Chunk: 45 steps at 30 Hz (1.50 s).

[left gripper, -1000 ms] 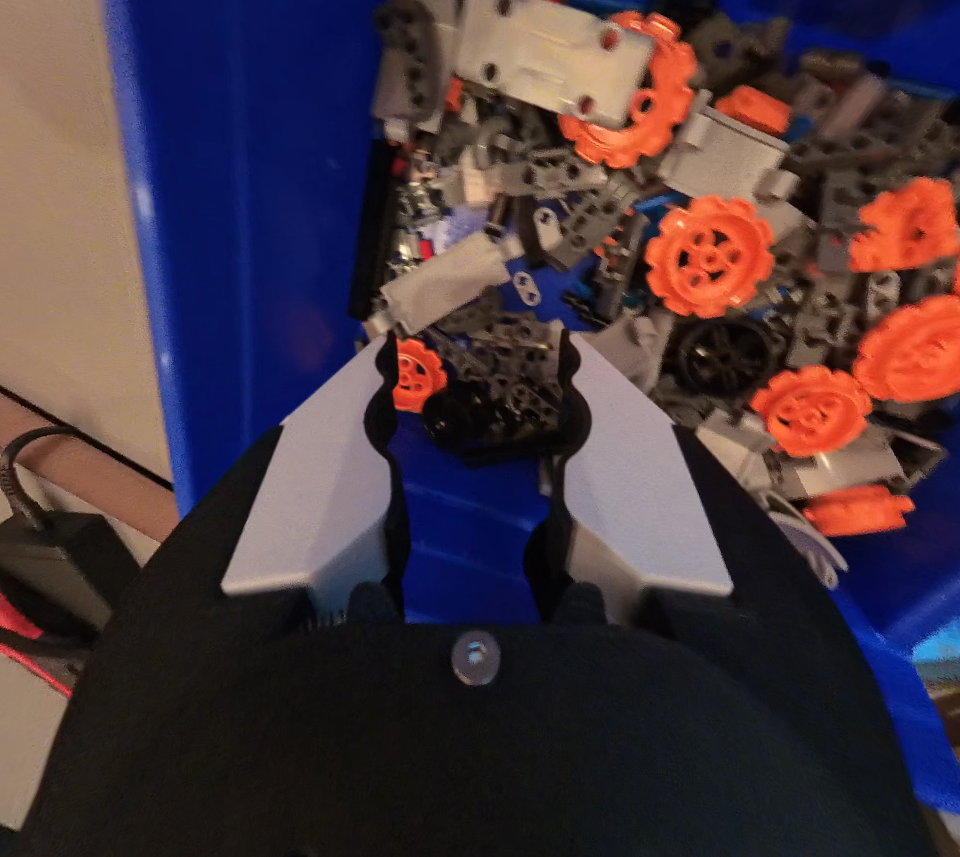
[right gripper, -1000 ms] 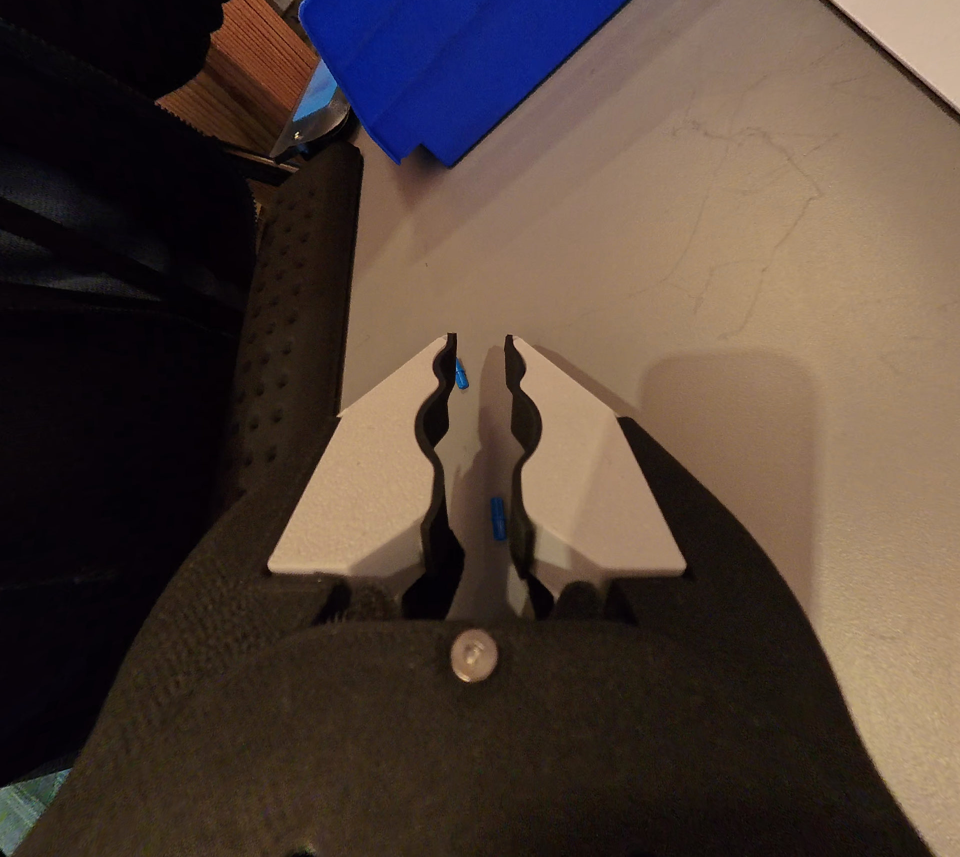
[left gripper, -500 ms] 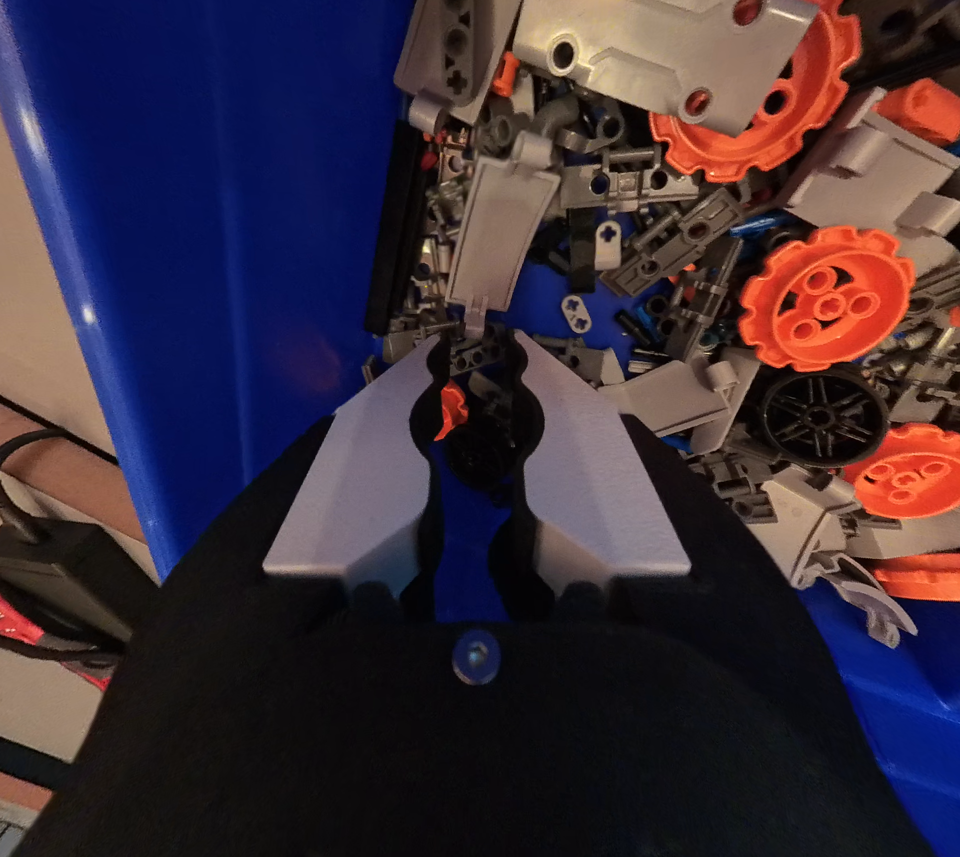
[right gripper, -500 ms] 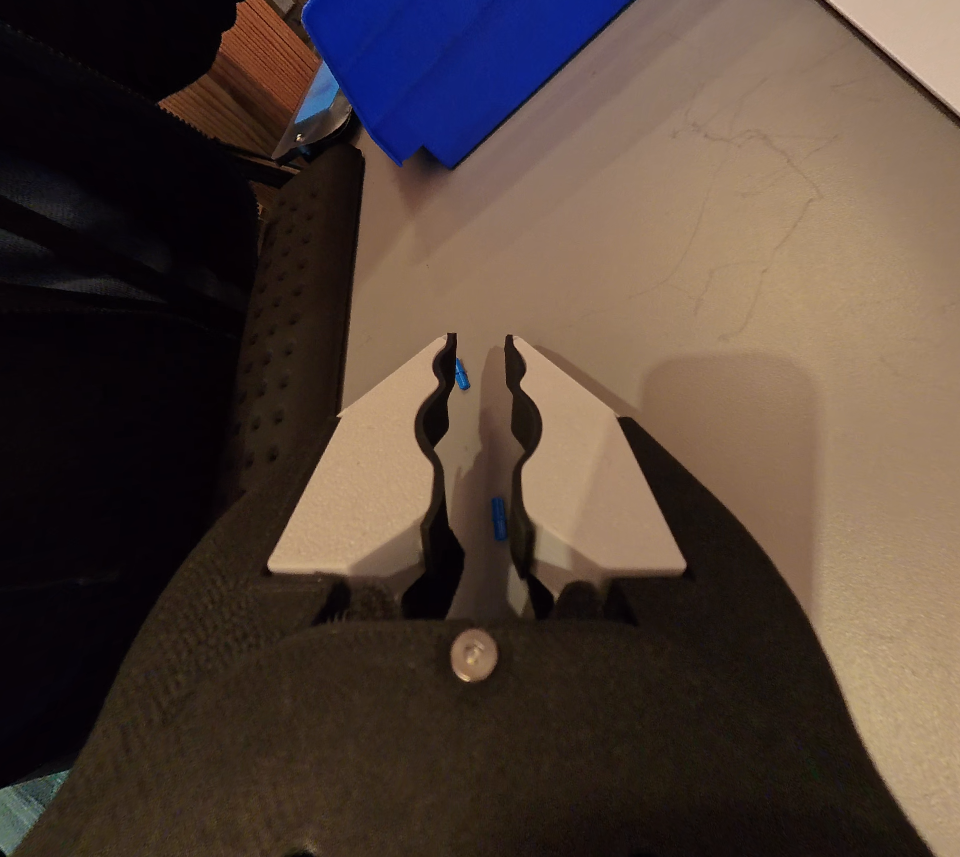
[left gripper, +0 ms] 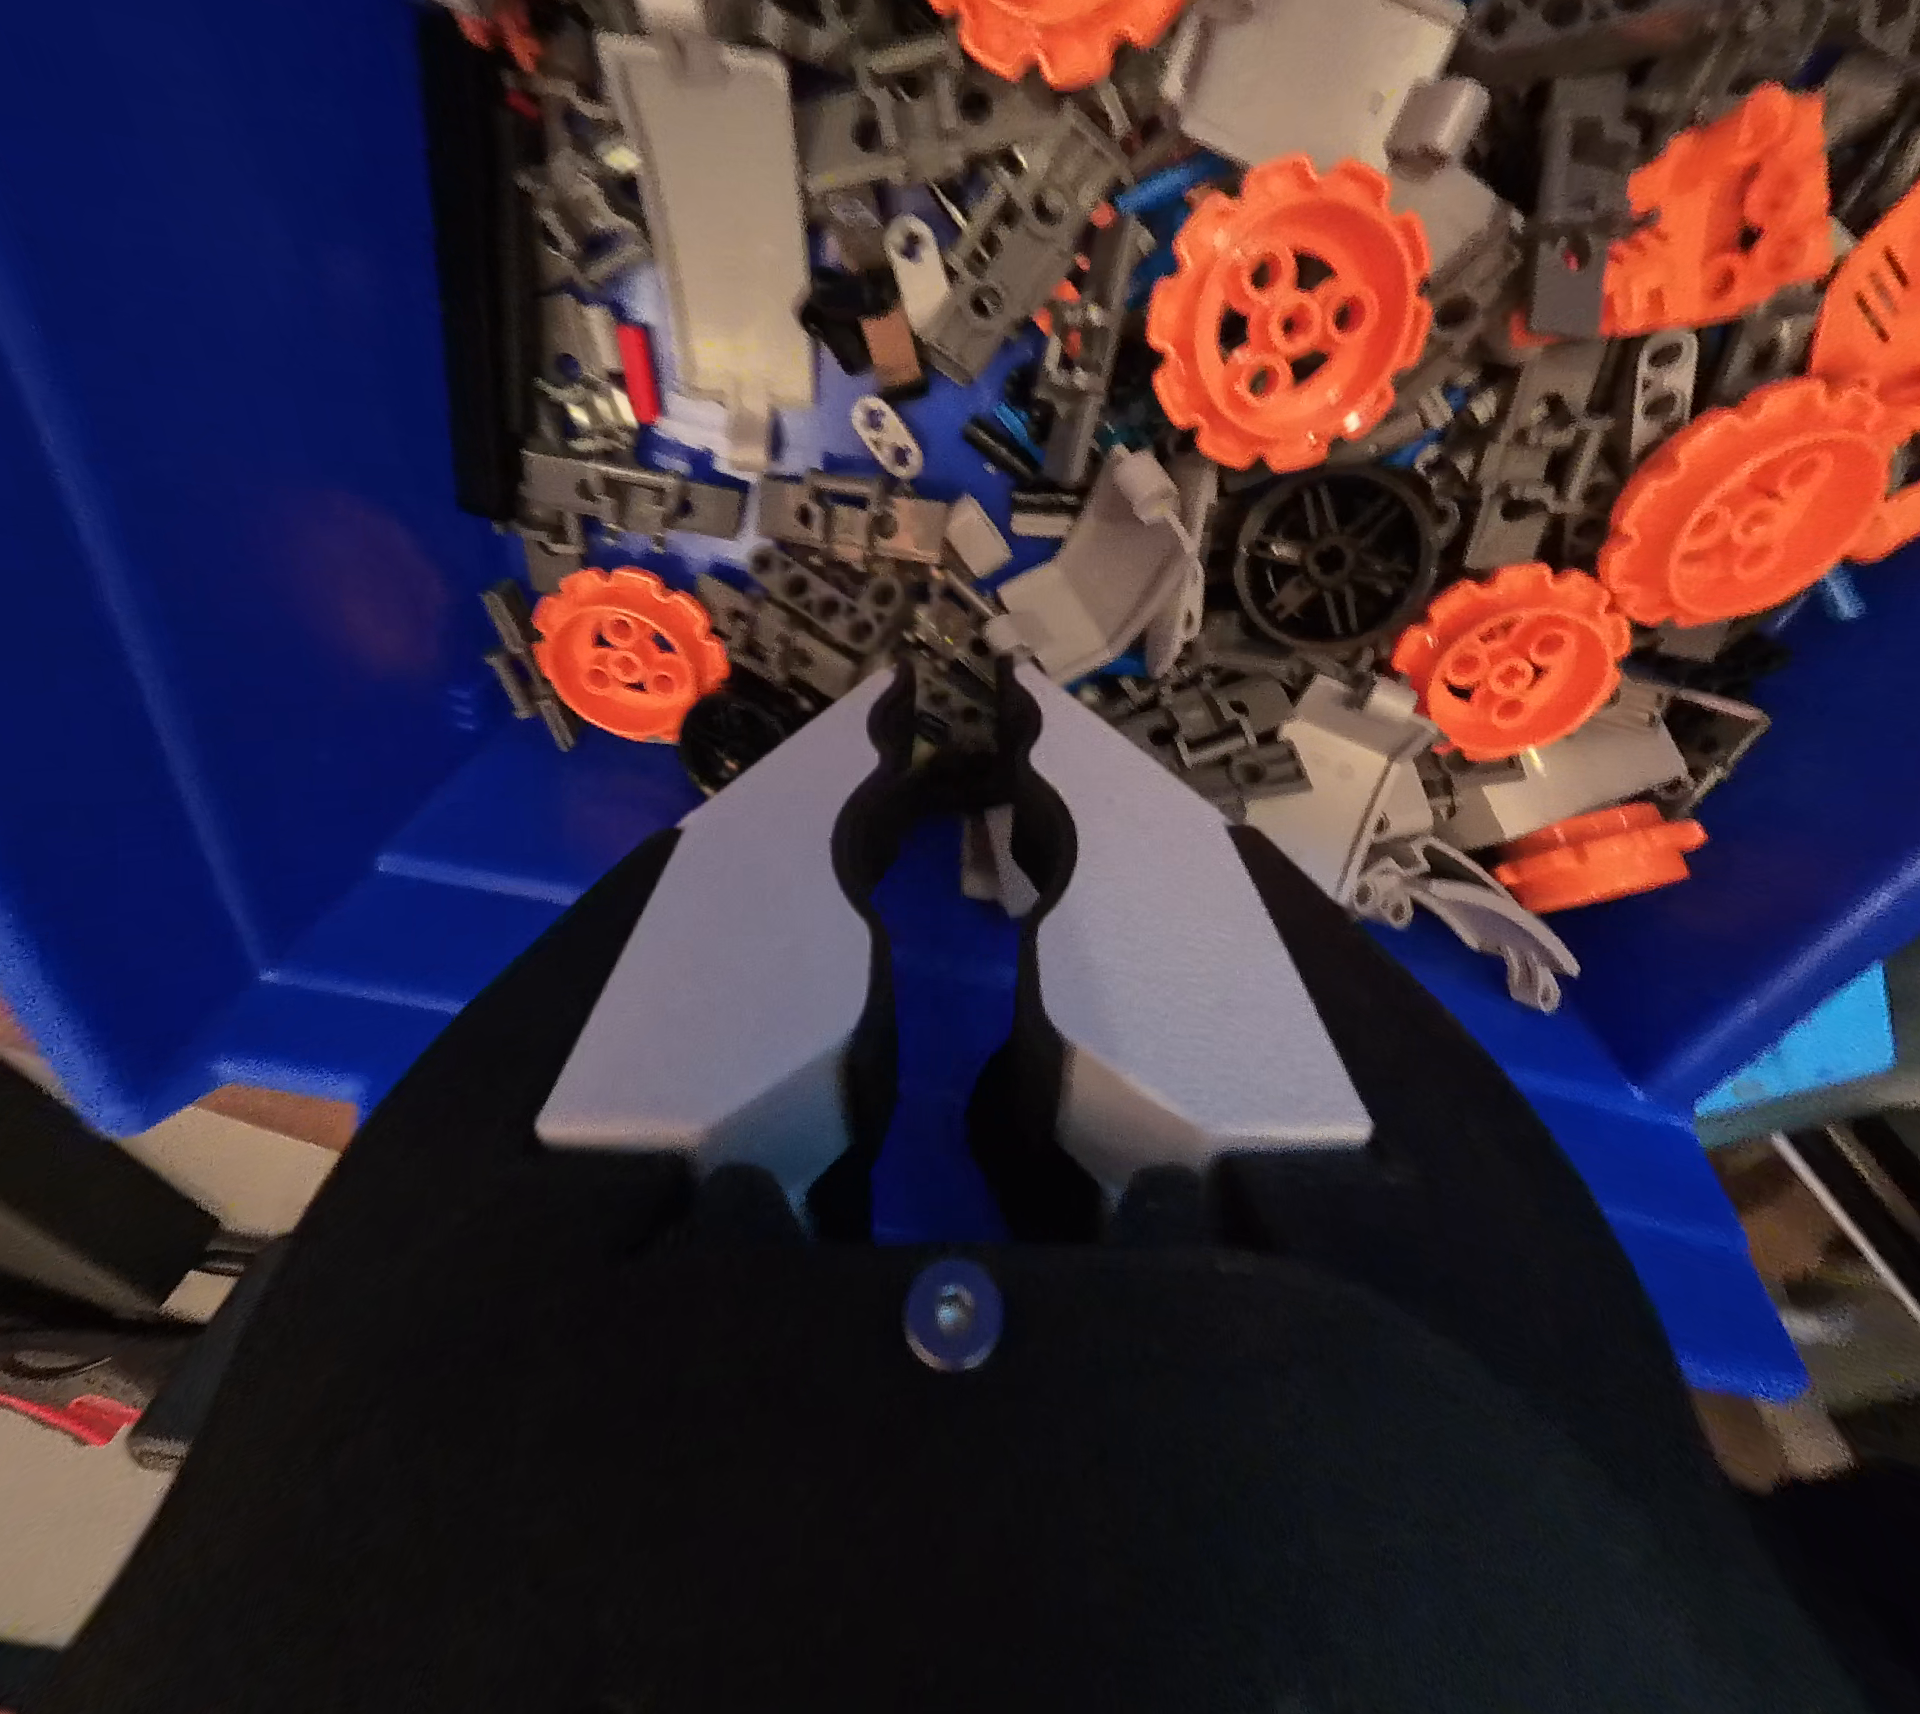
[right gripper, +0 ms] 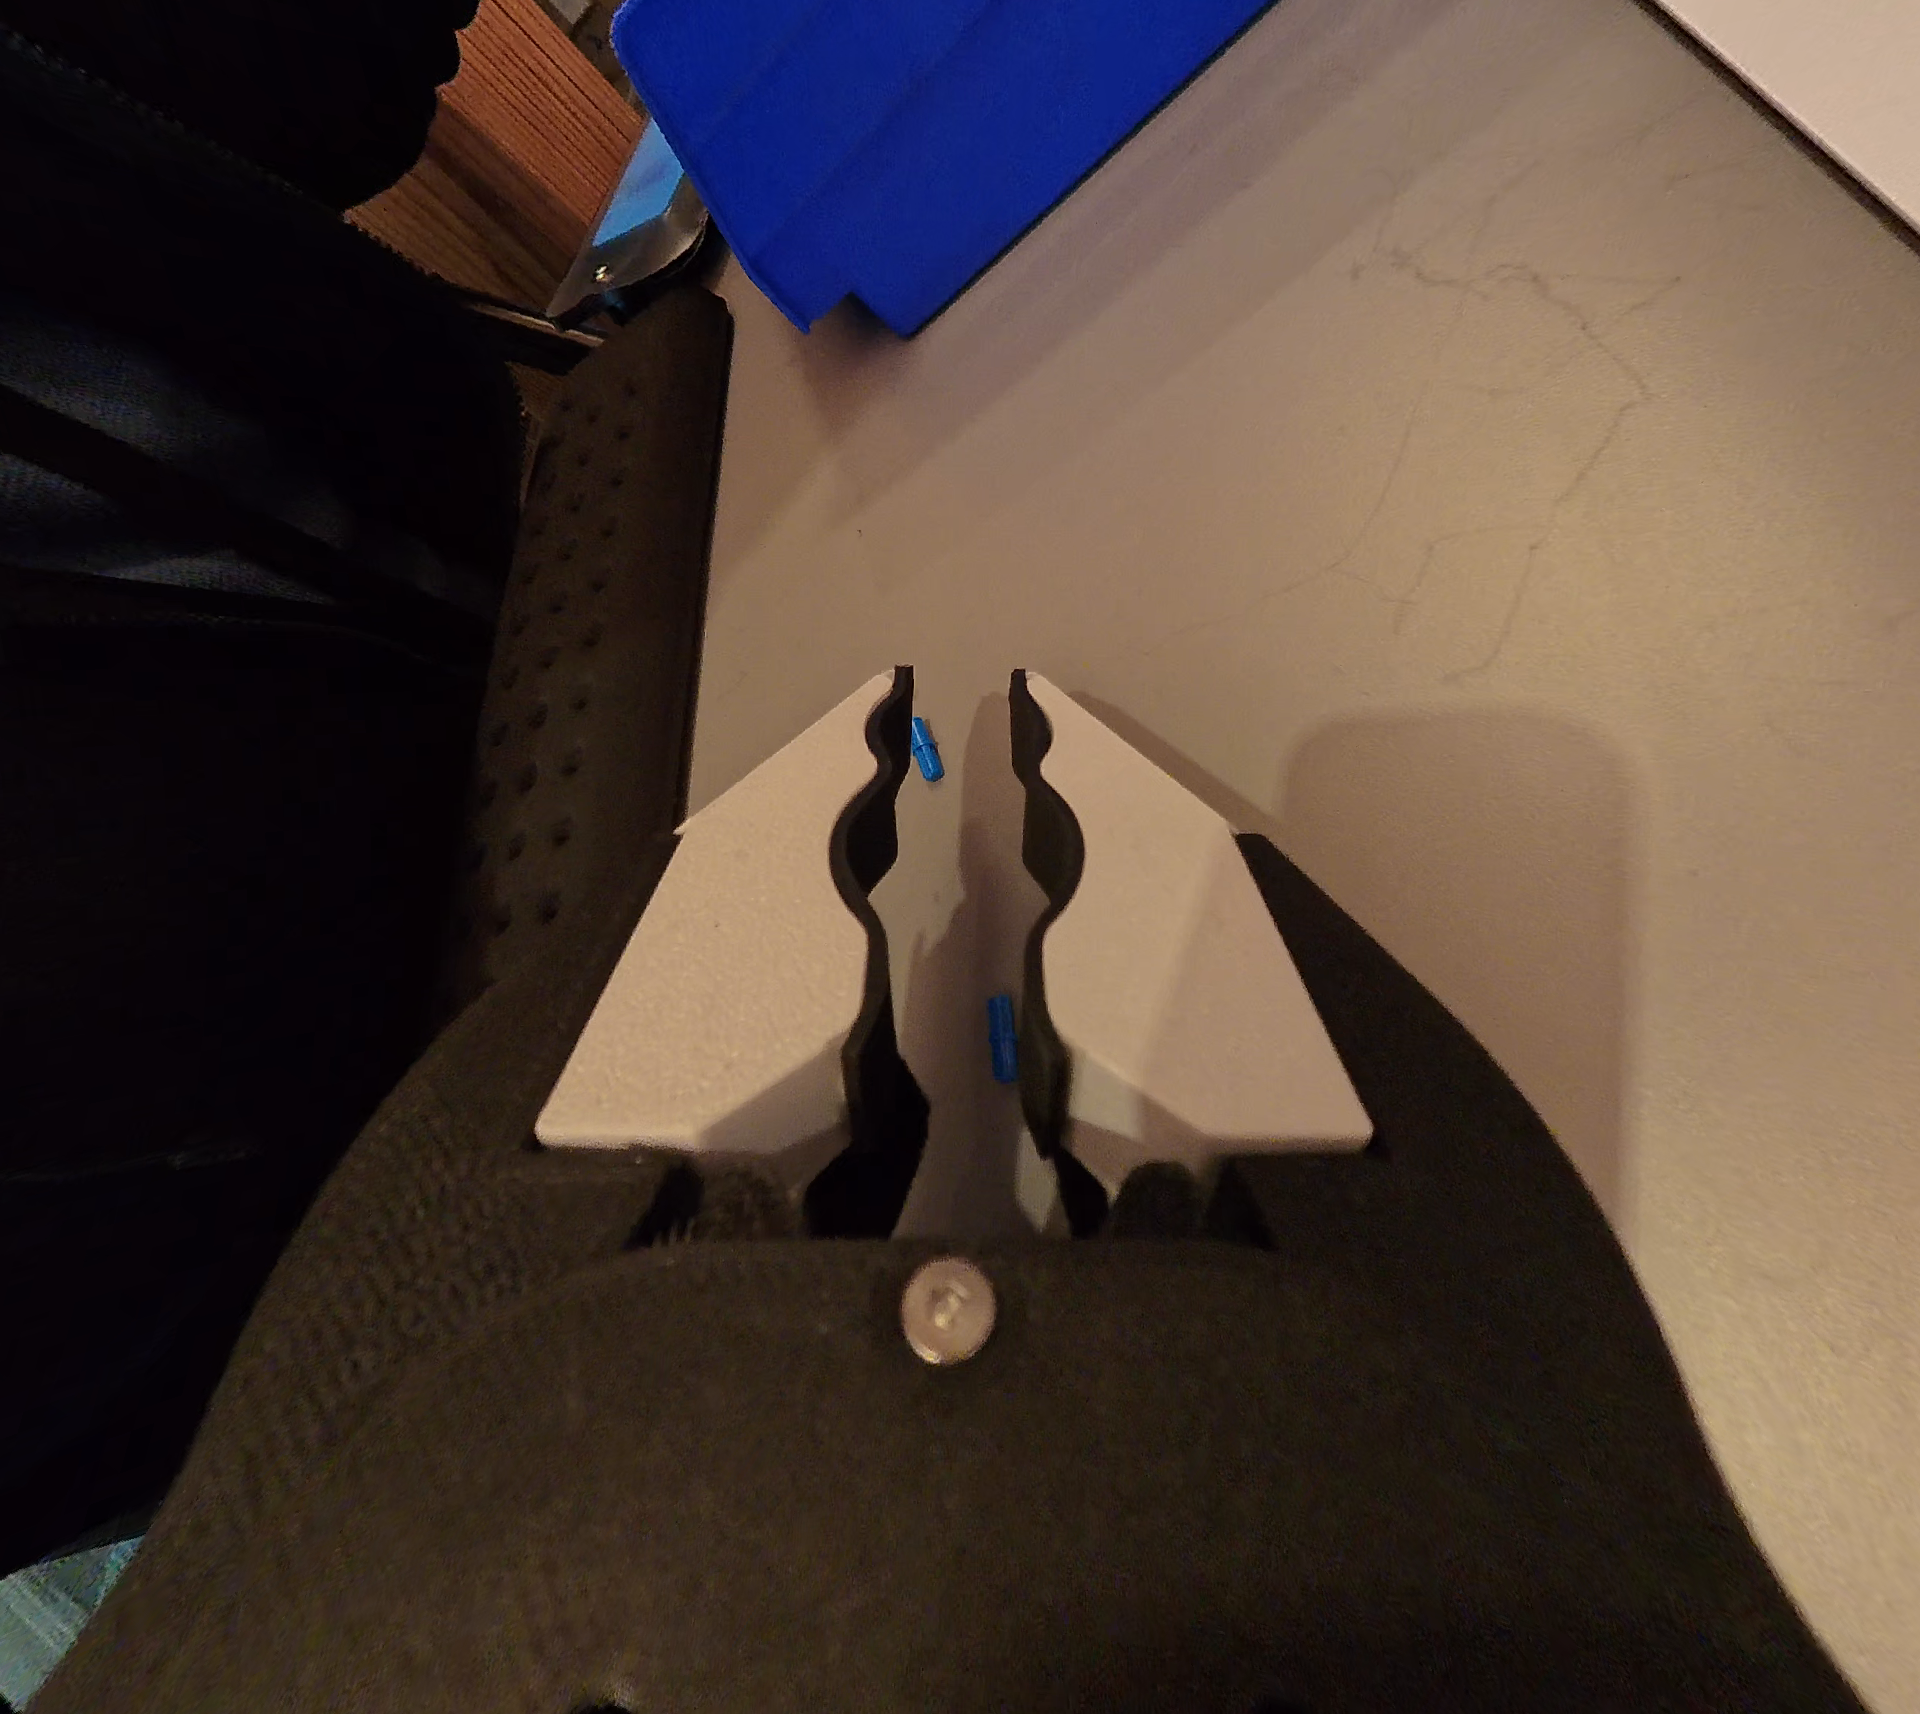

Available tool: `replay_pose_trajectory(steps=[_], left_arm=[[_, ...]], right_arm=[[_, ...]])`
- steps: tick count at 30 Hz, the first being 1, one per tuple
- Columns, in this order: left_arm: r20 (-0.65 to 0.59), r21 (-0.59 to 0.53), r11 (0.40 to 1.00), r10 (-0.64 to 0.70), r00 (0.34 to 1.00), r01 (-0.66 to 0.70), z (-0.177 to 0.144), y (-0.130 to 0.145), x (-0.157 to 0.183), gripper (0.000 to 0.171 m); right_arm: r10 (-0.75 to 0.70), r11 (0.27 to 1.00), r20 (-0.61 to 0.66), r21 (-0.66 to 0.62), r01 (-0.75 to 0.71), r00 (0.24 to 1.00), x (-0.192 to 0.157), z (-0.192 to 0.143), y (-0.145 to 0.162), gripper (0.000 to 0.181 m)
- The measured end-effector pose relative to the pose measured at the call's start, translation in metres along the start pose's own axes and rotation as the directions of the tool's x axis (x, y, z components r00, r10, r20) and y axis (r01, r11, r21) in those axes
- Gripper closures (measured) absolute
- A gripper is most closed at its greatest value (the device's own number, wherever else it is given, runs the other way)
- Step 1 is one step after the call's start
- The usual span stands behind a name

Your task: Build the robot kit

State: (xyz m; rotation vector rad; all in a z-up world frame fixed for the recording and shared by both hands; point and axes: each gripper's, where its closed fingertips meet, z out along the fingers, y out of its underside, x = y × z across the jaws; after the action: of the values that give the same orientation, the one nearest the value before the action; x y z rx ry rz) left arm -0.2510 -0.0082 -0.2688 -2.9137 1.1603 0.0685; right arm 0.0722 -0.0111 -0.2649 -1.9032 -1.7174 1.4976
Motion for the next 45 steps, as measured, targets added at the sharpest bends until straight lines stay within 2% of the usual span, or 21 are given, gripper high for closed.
replay_pose_trajectory(steps=[3,5,8,11,13,16,20,24,27,33,37,40,45], left_arm=[[0.073,0.089,0.996,-0.039,0.997,0.032,-0.005,-0.019,-0.021,0.143],[0.14,0.132,0.991,-0.038,0.989,0.019,-0.007,-0.03,-0.036,0.14],[0.155,0.203,0.979,-0.008,0.988,-0.024,-0.006,-0.056,-0.037,0.134],[0.161,0.209,0.974,0.054,0.986,-0.088,0.001,-0.073,-0.033,0.128],[0.144,0.153,0.985,0.057,0.988,-0.079,0.013,-0.072,-0.033,0.128],[0.069,0.169,0.984,0.039,0.997,-0.05,0.018,-0.073,-0.024,0.146],[0.028,0.15,0.988,0.024,0.999,-0.028,0.016,-0.056,-0.018,0.17],[-0.04,0.096,0.995,0.04,0.998,-0.036,0.009,-0.034,0.0,0.171],[-0.039,0.067,0.997,0.037,0.999,-0.034,0.003,-0.026,0.002,0.159],[0.043,0.179,0.984,0.001,0.999,-0.009,-0.009,-0.05,-0.017,0.131],[0.109,0.299,0.954,-0.007,0.994,-0.026,-0.024,-0.077,-0.031,0.129],[0.075,0.353,0.935,-0.018,0.997,-0.01,-0.033,-0.087,-0.034,0.13],[0.041,0.36,0.933,0.006,0.999,-0.02,-0.022,-0.102,-0.028,0.127]], right_arm=[[0.0,1.0,-0.001,-0.001,0.0,1.0,0.0,0.0,0.0,0.165],[-0.001,1.0,-0.002,0.003,0.001,1.0,0.0,-0.001,-0.001,0.165],[0.001,1.0,0.0,0.001,-0.001,1.0,0.001,0.0,0.0,0.165],[0.003,1.0,0.001,0.001,-0.003,1.0,0.001,0.0,0.0,0.165],[0.002,1.0,0.0,0.002,-0.002,1.0,0.001,0.0,0.0,0.165],[0.001,1.0,0.0,0.006,-0.001,1.0,0.0,-0.001,-0.001,0.165],[0.004,1.0,0.002,0.002,-0.004,1.0,0.001,-0.001,0.001,0.165],[0.003,1.0,0.002,0.001,-0.003,1.0,0.001,-0.001,0.001,0.165],[0.003,1.0,0.001,0.0,-0.003,1.0,0.001,-0.001,0.001,0.165],[0.001,1.0,0.0,0.002,-0.001,1.0,0.001,-0.001,0.001,0.165],[0.002,1.0,0.0,0.005,-0.002,1.0,0.001,-0.002,0.0,0.165],[0.002,1.0,0.0,0.007,-0.002,1.0,0.001,-0.002,0.0,0.165],[0.004,1.0,0.003,0.005,-0.004,1.0,0.001,-0.001,0.0,0.165]])
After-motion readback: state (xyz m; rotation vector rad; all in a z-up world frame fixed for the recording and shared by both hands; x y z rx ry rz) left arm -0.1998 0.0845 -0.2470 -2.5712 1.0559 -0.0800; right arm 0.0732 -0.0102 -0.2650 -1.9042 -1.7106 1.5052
